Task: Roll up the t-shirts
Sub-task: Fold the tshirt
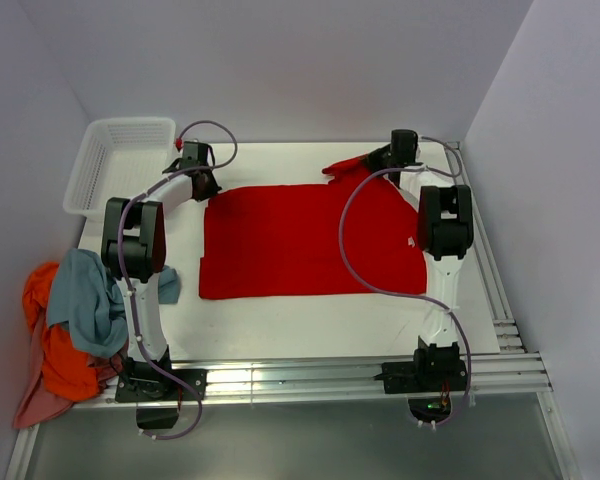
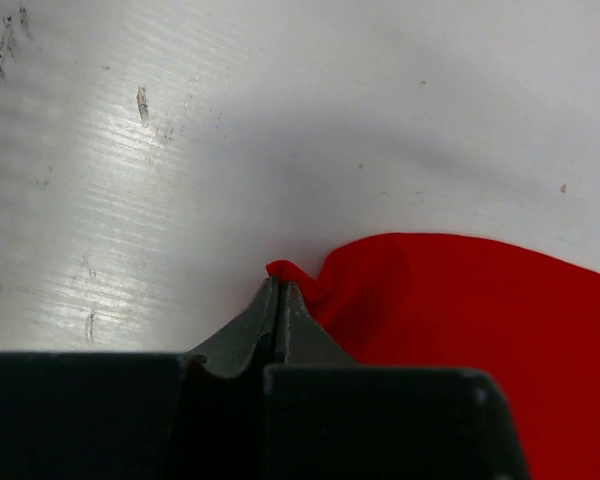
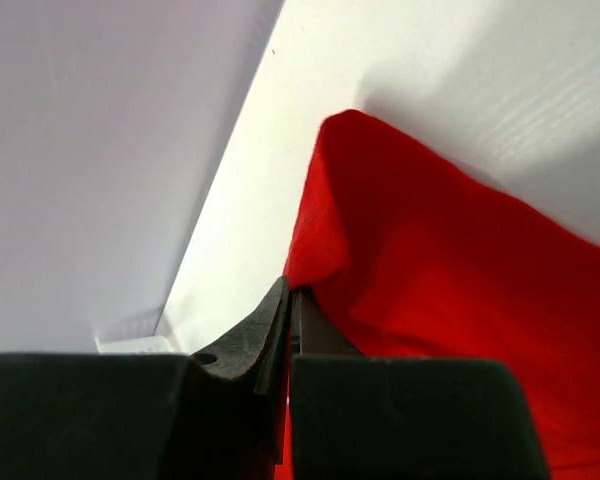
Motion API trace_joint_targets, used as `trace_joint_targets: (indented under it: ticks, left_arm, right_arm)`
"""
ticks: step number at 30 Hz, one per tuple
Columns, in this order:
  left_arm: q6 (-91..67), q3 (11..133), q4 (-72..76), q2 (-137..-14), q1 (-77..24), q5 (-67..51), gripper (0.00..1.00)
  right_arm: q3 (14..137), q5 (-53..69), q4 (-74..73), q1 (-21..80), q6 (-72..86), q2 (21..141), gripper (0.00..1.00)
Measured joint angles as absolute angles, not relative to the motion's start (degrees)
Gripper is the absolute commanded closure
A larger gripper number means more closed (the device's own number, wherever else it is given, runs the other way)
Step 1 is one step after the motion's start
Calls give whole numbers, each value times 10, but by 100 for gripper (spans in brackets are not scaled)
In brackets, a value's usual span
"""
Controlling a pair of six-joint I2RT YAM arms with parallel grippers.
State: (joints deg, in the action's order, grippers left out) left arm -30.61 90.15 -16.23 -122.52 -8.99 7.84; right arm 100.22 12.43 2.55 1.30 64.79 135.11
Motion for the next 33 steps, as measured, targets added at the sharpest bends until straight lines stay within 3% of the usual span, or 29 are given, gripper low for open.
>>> trace_joint_targets:
  ticks: [24,33]
  left_arm:
    - [-306,890,-170,-1198,-89,84,100]
    - [-286,826,-109,-1148,-88,65,100]
  right_arm:
    - [988,110,-43,-13,586,1208,100]
    - [954,124,-62,-19,575,1187,100]
